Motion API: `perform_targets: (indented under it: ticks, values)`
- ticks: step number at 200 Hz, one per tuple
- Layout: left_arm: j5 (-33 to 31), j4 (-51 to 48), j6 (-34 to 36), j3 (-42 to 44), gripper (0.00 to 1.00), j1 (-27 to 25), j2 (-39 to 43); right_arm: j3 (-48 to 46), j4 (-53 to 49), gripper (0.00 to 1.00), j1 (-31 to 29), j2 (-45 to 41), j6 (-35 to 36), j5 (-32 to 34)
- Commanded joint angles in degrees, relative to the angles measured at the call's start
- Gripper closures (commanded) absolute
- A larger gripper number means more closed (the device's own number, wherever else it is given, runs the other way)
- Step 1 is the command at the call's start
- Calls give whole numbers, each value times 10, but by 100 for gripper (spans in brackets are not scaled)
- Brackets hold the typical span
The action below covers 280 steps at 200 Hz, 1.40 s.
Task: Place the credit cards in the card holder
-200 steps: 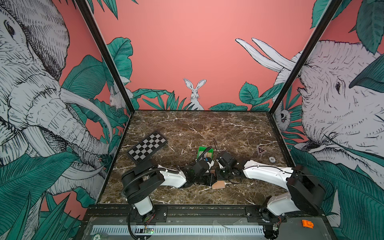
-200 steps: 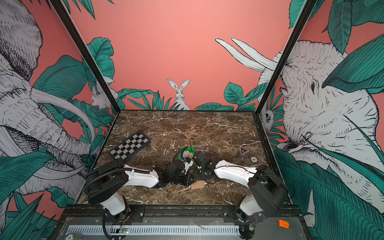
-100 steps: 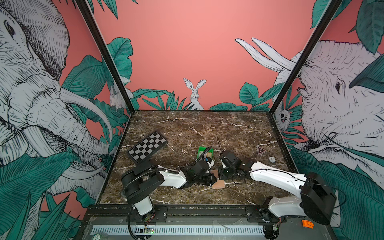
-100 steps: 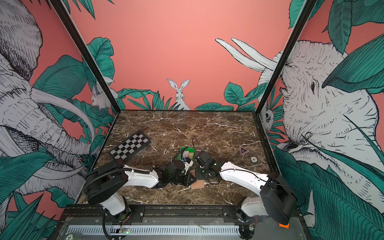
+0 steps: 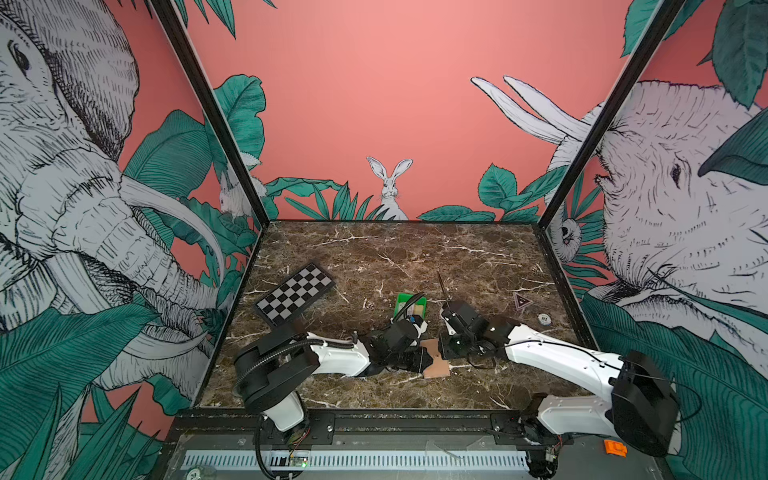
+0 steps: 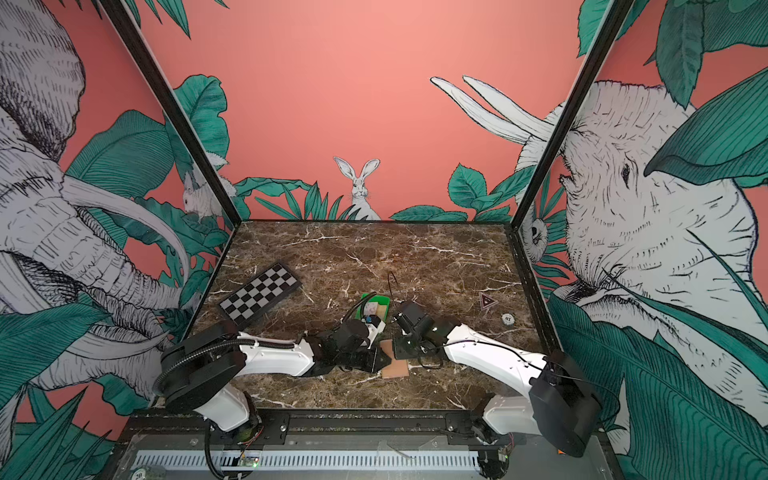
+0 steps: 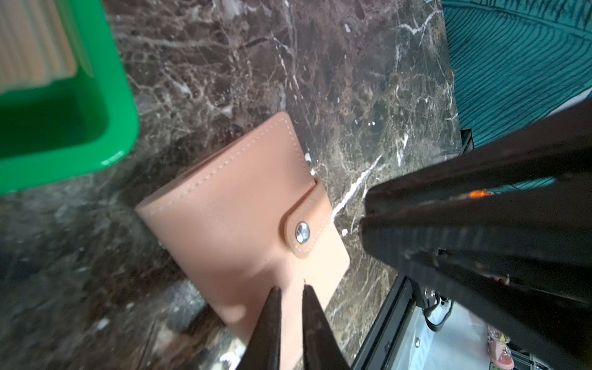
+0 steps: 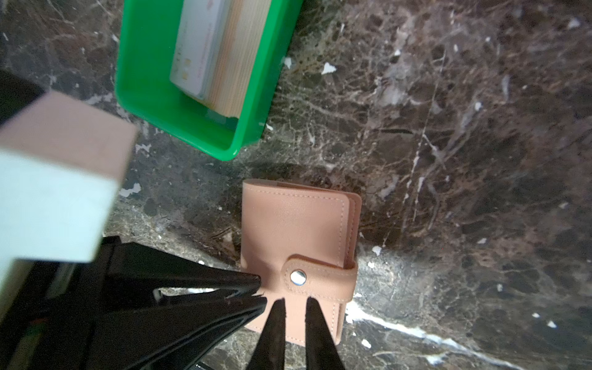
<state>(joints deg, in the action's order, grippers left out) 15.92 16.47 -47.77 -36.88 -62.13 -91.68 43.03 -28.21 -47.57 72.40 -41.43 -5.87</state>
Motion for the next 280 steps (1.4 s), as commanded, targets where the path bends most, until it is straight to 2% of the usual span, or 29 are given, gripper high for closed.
perform_targets:
  ticks: [1,52,69,87,95,100,120,132,143,164,176,200,231,250,280]
  values:
    - [-8,-43,16,-22,83,-1,34,0,-5,85,2,-29,26,20]
    - [-8,-106,35,-30,79,28,92,-5,6,79,2,-89,50,31]
    - [-10,-131,48,-24,72,52,123,-9,9,70,2,-108,62,38]
    - [-18,-170,70,-16,58,89,164,-13,13,57,3,-129,74,56]
    - [-26,-190,82,-13,52,105,182,-15,13,48,3,-137,78,64]
    - [-33,-204,91,-11,47,115,196,-16,12,39,4,-144,81,74]
    - [-51,-251,119,-2,20,156,242,-21,7,19,14,-163,82,109]
    - [-63,-268,131,5,8,178,270,-23,3,13,26,-174,84,124]
    - [-78,-289,139,8,2,194,294,-25,3,11,34,-186,84,142]
    - [-114,-325,157,17,1,216,344,-28,0,6,41,-209,86,187]
    - [-132,-346,166,23,1,253,367,-34,7,2,43,-228,92,209]
    - [-151,-376,201,36,2,320,409,-59,32,2,51,-279,98,246]
    - [-128,-363,247,54,1,428,446,-88,56,2,80,-332,115,238]
    - [-153,-334,273,65,1,474,446,-93,68,2,101,-337,138,220]
    - [-180,-292,298,56,1,532,417,-92,86,2,136,-319,184,231]
